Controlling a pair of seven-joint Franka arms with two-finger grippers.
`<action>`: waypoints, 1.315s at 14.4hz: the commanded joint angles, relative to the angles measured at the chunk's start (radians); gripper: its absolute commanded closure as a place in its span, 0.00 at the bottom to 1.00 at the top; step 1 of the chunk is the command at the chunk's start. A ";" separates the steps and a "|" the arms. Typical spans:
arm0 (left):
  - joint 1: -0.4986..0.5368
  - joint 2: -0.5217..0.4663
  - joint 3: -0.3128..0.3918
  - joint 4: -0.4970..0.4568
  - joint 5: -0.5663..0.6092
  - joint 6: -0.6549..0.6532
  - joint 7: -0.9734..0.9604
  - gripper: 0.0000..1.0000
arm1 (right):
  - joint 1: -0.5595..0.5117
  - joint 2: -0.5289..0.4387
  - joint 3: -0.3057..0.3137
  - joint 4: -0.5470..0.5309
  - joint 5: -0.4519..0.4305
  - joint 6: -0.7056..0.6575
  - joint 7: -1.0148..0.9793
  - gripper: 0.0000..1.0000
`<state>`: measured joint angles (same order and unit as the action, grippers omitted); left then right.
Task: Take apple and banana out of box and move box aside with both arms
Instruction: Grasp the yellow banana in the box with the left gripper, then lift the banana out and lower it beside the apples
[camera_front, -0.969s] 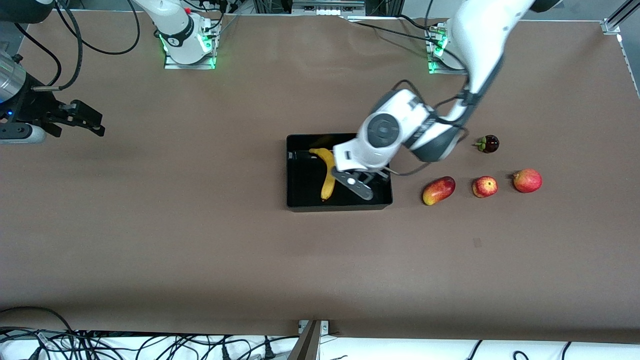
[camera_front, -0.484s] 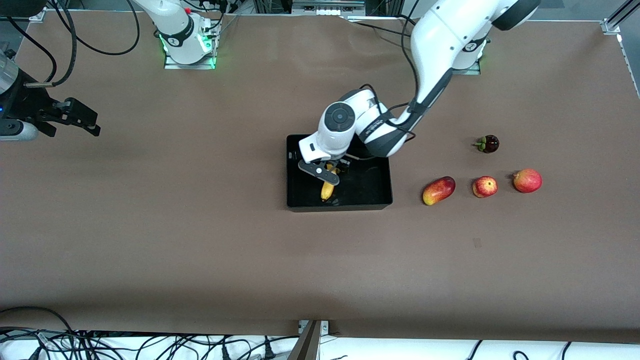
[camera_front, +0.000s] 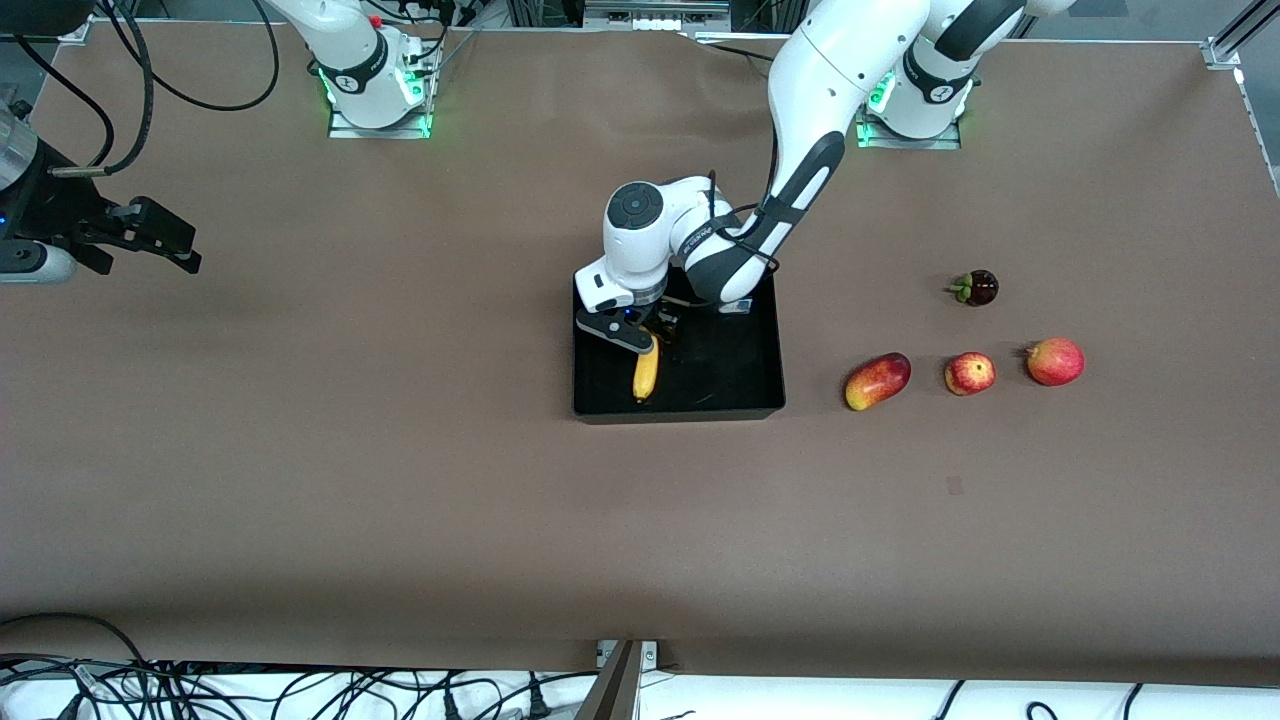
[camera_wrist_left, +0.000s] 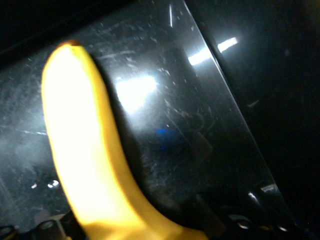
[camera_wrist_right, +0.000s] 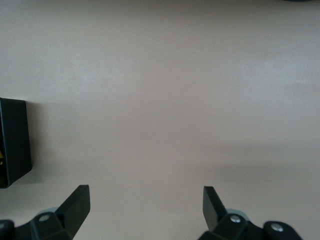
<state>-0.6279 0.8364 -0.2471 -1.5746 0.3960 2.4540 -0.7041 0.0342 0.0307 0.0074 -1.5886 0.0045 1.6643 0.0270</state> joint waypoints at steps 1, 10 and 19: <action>0.005 0.021 0.014 0.022 0.021 0.010 -0.028 1.00 | -0.011 0.006 0.005 0.015 -0.008 0.020 0.010 0.00; 0.030 -0.123 -0.006 0.028 -0.037 -0.229 -0.017 1.00 | -0.010 0.014 0.006 0.015 -0.014 0.022 0.068 0.00; 0.313 -0.315 -0.007 0.076 -0.365 -0.511 0.398 1.00 | -0.007 0.014 0.009 0.015 -0.011 0.020 0.068 0.00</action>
<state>-0.4048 0.5648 -0.2418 -1.5171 0.0761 2.0519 -0.4537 0.0288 0.0362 0.0107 -1.5887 0.0045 1.6829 0.0770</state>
